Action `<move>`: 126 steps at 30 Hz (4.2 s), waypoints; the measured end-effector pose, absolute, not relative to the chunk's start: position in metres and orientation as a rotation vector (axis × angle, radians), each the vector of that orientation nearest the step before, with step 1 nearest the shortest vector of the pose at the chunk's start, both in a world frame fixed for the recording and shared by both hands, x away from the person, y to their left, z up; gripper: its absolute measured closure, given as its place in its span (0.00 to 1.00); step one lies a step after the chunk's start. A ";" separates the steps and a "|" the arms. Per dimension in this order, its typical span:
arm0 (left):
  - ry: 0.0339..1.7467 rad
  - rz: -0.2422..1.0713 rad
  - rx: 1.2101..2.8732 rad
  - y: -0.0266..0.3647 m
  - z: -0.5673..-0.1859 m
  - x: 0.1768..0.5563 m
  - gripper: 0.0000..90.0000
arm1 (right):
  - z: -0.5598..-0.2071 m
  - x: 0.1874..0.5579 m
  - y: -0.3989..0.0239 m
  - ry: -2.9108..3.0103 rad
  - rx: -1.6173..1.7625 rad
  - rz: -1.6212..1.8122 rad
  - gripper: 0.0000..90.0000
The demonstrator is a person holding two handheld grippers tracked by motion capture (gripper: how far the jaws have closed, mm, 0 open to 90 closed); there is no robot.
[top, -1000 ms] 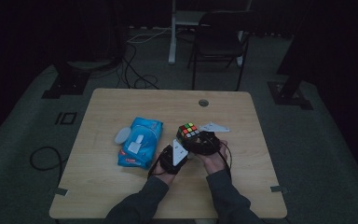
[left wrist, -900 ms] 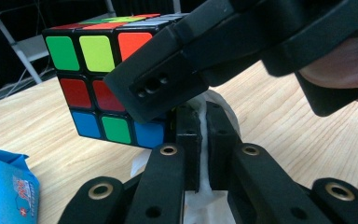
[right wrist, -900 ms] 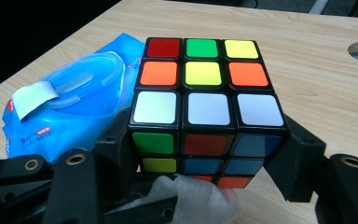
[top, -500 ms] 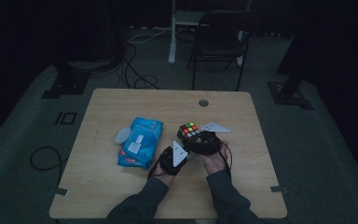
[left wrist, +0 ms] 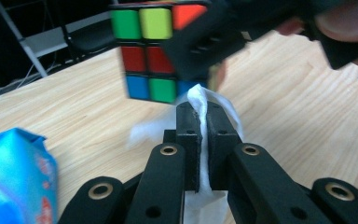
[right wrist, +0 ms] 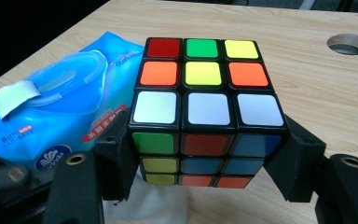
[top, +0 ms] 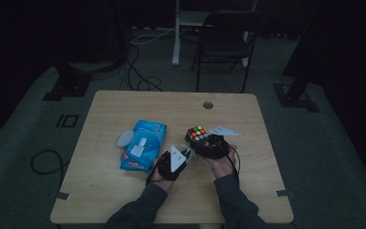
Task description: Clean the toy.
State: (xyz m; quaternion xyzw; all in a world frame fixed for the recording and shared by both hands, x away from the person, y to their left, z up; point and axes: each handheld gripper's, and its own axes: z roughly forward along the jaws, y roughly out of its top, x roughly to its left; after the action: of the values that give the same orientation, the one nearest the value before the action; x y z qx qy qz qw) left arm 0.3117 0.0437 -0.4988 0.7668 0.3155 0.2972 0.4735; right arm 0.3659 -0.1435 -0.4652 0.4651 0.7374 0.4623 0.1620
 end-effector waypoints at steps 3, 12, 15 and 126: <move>0.775 0.733 1.872 0.050 -0.494 0.312 0.97 | -0.468 0.365 -0.145 2.115 1.324 1.306 0.39; 0.755 0.742 1.857 0.058 -0.478 0.315 0.97 | -0.478 0.361 -0.146 2.163 1.273 1.288 0.39; 0.737 0.742 1.859 0.057 -0.472 0.315 0.97 | -0.482 0.359 -0.146 2.184 1.256 1.286 0.39; 0.606 0.442 2.044 0.031 -0.456 0.346 0.96 | -0.496 0.342 -0.129 2.333 0.948 1.313 0.39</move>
State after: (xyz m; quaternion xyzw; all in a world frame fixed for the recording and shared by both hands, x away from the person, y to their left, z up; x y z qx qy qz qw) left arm 0.3459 0.0313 -0.4559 0.8319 0.2467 0.1800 0.4634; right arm 0.3421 -0.1285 -0.4961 0.3302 0.8121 0.4570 0.1503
